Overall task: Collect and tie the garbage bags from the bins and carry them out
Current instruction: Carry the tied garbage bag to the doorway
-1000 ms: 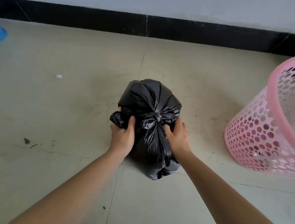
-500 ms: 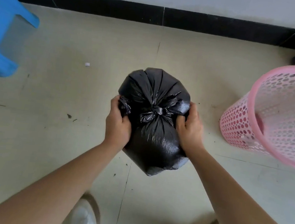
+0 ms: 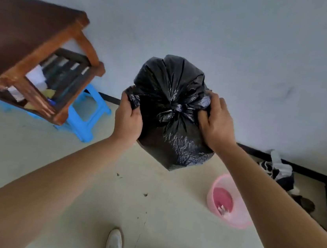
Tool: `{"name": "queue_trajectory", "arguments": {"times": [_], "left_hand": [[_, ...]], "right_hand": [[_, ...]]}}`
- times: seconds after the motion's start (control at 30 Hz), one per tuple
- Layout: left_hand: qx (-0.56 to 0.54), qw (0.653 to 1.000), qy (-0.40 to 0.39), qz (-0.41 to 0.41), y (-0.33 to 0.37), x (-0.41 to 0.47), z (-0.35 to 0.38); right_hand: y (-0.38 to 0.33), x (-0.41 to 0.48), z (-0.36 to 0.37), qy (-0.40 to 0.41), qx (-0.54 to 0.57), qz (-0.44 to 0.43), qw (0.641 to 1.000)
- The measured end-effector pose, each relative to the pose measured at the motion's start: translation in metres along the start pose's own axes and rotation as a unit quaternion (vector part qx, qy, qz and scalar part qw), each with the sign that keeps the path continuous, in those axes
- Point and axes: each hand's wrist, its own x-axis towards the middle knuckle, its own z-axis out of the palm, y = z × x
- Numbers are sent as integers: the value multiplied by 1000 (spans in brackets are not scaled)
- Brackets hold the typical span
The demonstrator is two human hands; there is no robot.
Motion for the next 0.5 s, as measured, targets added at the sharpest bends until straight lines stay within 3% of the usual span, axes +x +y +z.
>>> {"name": "queue_trajectory", "arguments": {"times": [0.1,0.2,0.5], "left_hand": [[-16,997,61,36,96,5,-64],[-37,994,103,27,139,-1,-125],[-157,951,266,-26,145,-30,-347]], "right_hand": [[-89,30,-59,18,25,-58,998],[-155,42,-80,4,45,-125,991],[-369,41,16,-107,112,-278,948]]}}
